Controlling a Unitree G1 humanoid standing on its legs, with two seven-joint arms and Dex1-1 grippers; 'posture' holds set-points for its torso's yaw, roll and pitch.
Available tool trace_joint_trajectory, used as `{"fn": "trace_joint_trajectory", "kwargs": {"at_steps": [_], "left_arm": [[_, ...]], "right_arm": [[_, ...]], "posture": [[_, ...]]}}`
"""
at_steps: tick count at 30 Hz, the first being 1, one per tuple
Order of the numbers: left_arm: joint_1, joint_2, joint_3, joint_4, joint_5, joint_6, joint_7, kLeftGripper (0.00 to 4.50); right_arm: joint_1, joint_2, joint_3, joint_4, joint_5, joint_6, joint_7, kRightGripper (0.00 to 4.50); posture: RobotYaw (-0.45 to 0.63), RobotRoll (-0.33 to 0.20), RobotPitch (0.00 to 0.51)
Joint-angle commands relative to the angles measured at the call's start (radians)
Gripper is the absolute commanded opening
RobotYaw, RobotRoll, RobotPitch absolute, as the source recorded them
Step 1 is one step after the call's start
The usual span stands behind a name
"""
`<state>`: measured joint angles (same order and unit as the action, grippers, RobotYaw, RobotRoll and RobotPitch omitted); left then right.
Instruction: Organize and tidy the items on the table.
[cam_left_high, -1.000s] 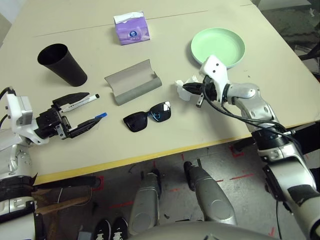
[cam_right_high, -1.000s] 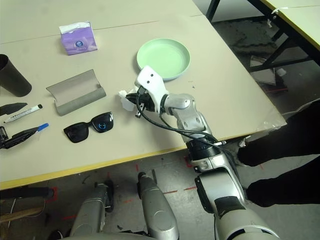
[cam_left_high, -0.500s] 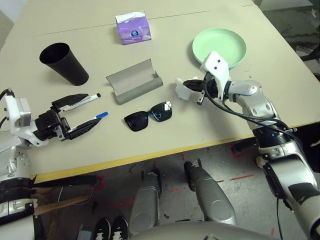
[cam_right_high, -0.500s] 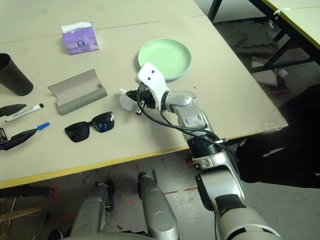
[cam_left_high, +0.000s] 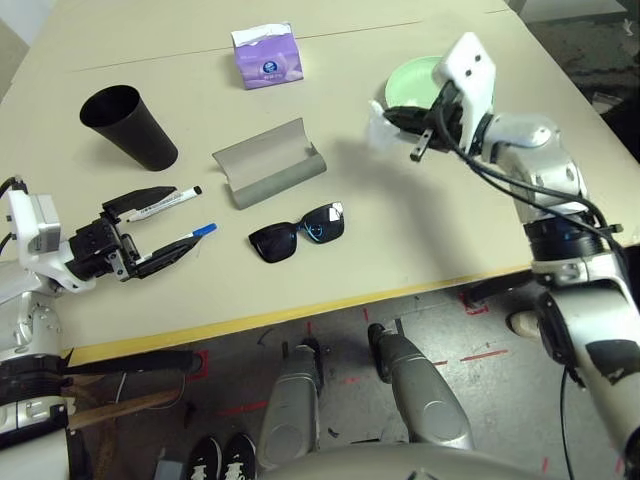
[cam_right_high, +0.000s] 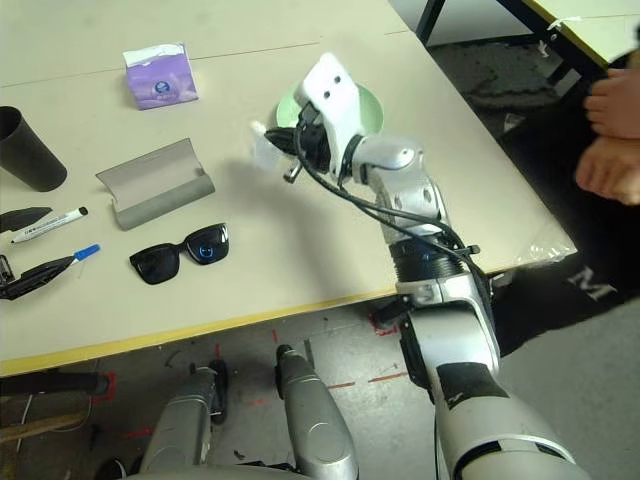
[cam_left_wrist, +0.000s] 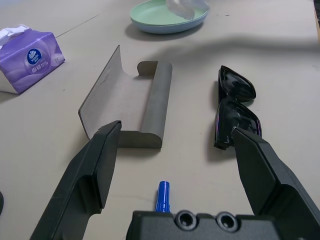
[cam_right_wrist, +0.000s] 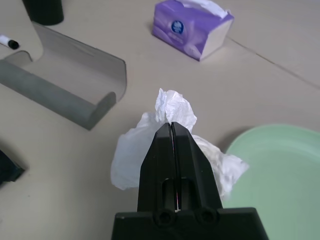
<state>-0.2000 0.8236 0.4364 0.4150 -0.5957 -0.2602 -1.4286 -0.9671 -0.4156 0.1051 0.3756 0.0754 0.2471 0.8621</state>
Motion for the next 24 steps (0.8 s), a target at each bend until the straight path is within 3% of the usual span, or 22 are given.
{"fn": "trace_joint_trajectory", "kwargs": {"at_steps": [1,14,24], "left_arm": [[0.013,-0.004,0.004,0.005,0.003,0.000,-0.008,4.50],[0.048,0.003,0.021,-0.035,-0.008,0.020,0.001,4.50],[0.086,0.007,0.047,-0.081,-0.014,0.039,0.017,4.50]], "right_arm": [[-0.043,-0.022,-0.012,0.099,-0.022,-0.069,-0.016,0.04],[-0.260,-0.065,-0.005,0.735,-0.165,-0.429,-0.205,0.04],[-0.318,-0.057,0.000,0.881,-0.232,-0.508,-0.292,0.04]], "posture": [[-0.13,0.000,0.281],[-0.10,0.000,0.288],[-0.08,0.000,0.292]]}}
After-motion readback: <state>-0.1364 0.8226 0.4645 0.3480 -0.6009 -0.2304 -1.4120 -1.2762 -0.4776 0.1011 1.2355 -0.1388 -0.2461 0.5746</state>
